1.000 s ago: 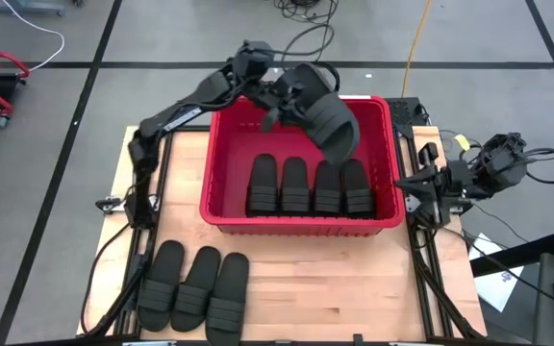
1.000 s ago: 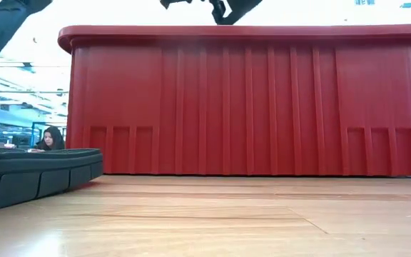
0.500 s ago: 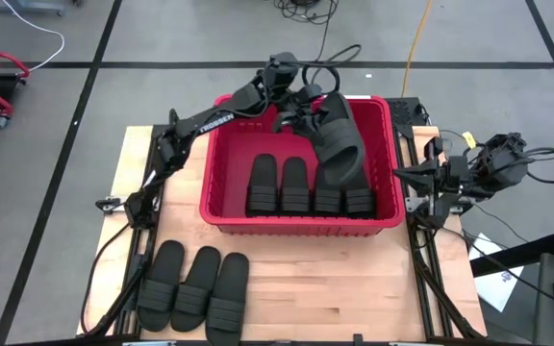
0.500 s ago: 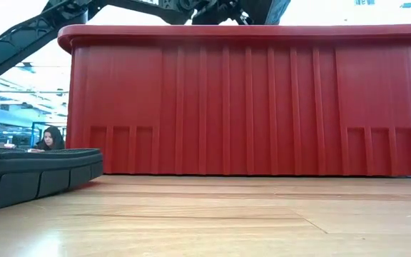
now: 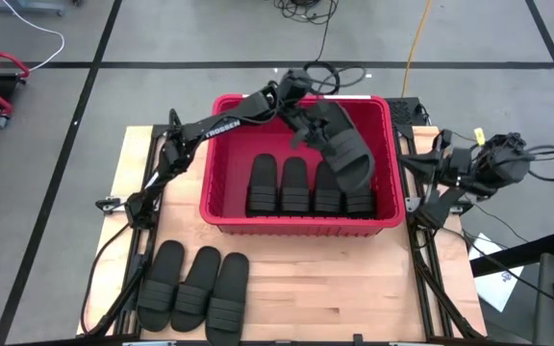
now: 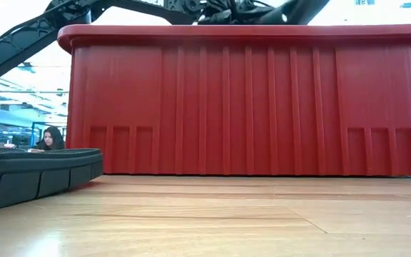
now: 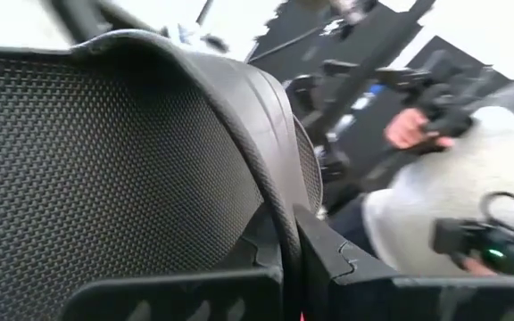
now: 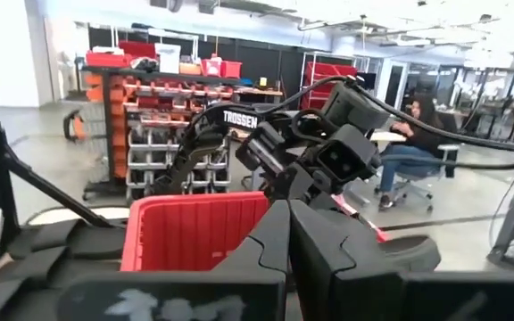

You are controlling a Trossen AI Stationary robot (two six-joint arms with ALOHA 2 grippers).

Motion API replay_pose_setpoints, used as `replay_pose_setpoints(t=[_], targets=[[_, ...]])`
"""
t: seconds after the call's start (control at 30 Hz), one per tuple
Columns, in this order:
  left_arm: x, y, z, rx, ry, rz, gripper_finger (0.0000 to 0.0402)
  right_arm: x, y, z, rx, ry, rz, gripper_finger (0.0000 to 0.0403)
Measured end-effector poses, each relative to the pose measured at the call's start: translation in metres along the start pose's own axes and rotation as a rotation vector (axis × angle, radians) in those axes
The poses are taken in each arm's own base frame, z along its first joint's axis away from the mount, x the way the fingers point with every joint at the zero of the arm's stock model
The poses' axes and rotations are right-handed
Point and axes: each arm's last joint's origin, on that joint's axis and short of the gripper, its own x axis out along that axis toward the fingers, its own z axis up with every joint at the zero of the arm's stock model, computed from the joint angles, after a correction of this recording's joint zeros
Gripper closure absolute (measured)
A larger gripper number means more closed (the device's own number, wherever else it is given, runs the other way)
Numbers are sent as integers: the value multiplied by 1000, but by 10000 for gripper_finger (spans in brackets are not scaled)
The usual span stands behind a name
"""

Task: Pick and place slides into bin
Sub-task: Put the black slide into the red bin

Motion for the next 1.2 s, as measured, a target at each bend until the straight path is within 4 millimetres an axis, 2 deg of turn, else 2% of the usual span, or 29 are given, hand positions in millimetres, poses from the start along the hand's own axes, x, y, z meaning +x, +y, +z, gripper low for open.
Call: replay_pose_setpoints(t=[0.23,0.37,0.53,0.63,0.9,1.03,1.2], targets=[[-1,6,-12,-54,45,103,401,-5,-9,-5,34,16,-9,403],[-3,3,-7,-98,22,132,401,-6,-13,-5,3,30,-135,403],[-14,-11,20,-167,-151,193,399,-3,-12,-6,-224,95,-350,403],[-16,-18,32,-237,-249,169,400,-2,-10,-4,-358,125,-374,403],[4,-25,26,-377,-208,127,400,3,-2,1,-676,207,-408,398],[11,-28,23,-402,-185,123,398,5,2,-2,-749,224,-395,361],[19,-31,21,-428,-173,120,399,10,10,-5,-807,239,-383,275]])
